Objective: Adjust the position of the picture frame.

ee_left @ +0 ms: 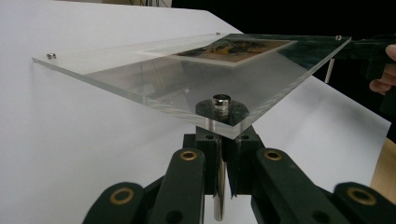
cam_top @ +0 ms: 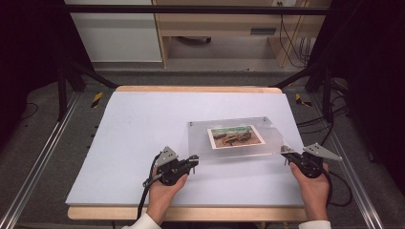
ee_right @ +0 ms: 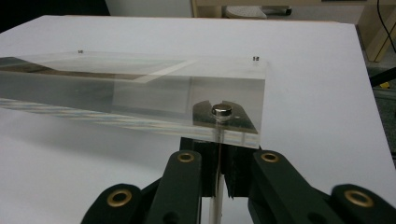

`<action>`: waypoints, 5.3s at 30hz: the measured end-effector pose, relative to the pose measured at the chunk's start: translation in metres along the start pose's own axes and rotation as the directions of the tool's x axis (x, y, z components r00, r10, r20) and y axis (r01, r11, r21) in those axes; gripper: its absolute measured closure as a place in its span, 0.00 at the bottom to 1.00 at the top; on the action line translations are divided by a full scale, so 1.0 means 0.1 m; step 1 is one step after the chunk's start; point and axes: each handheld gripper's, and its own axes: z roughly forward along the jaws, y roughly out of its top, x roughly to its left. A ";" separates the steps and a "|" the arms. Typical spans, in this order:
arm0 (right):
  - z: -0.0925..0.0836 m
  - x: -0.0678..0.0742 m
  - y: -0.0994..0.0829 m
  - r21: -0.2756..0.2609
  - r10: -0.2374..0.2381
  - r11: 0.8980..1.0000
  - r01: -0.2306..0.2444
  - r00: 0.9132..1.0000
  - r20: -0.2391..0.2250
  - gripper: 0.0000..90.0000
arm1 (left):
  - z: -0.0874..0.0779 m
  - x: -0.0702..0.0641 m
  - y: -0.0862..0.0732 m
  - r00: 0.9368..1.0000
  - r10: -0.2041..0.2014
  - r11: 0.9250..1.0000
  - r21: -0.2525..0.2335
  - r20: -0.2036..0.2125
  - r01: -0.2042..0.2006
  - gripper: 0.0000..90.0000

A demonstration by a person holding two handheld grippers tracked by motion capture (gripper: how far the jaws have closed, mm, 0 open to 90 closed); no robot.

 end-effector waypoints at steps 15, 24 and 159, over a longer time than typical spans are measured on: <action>-0.01 0.09 0.04 -0.017 0.010 1.000 -0.010 1.000 0.019 0.94 | -0.01 0.05 0.09 1.000 0.015 1.000 -0.009 -0.025 -0.015 0.93; 0.10 0.52 0.22 -0.037 -0.016 0.999 0.017 1.000 0.020 0.95 | -0.35 0.30 0.25 0.995 0.041 0.997 -0.054 -0.093 -0.046 0.92; 0.60 1.15 -0.04 0.081 0.018 0.997 -0.016 1.000 -0.018 0.93 | -0.58 0.89 -0.07 0.972 0.020 0.995 0.095 -0.233 0.002 0.93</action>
